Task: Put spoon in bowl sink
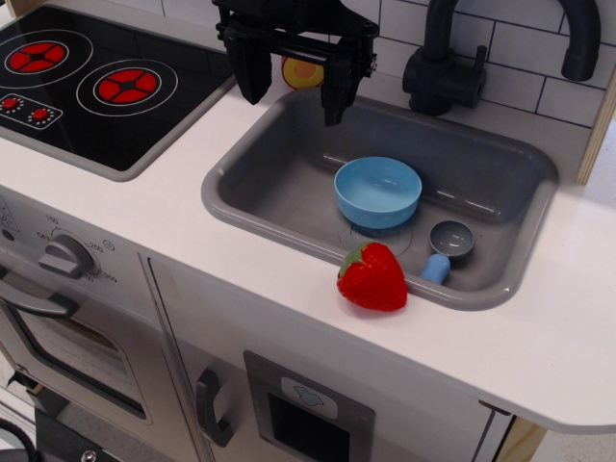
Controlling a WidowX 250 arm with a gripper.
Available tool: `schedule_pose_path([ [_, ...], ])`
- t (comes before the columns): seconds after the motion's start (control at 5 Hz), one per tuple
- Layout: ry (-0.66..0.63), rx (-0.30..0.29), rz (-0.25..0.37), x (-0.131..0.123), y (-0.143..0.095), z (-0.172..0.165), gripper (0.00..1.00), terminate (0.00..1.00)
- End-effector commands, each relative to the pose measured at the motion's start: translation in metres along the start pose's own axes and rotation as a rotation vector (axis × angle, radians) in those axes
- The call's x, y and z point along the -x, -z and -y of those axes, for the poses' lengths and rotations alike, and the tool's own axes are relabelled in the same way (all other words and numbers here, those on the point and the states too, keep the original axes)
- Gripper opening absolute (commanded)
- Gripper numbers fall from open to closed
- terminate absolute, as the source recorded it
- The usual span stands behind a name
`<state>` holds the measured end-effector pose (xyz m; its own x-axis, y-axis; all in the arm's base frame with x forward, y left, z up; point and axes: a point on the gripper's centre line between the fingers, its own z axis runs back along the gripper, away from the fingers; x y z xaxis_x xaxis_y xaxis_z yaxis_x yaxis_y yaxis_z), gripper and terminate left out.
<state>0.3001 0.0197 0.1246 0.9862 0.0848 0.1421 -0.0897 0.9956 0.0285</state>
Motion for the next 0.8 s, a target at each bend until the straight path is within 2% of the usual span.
schedule_pose_path([
  [0.0, 0.000, 0.000, 0.000, 0.000, 0.000, 0.000, 1.00, 0.00],
  [0.2, -0.015, 0.028, -0.031, -0.016, 0.020, 0.022, 1.00, 0.00],
  [0.4, 0.069, 0.078, -0.108, -0.012, 0.040, 0.047, 1.00, 0.00],
  [0.6, 0.059, 0.092, -0.127, -0.004, 0.067, 0.067, 1.00, 0.00],
])
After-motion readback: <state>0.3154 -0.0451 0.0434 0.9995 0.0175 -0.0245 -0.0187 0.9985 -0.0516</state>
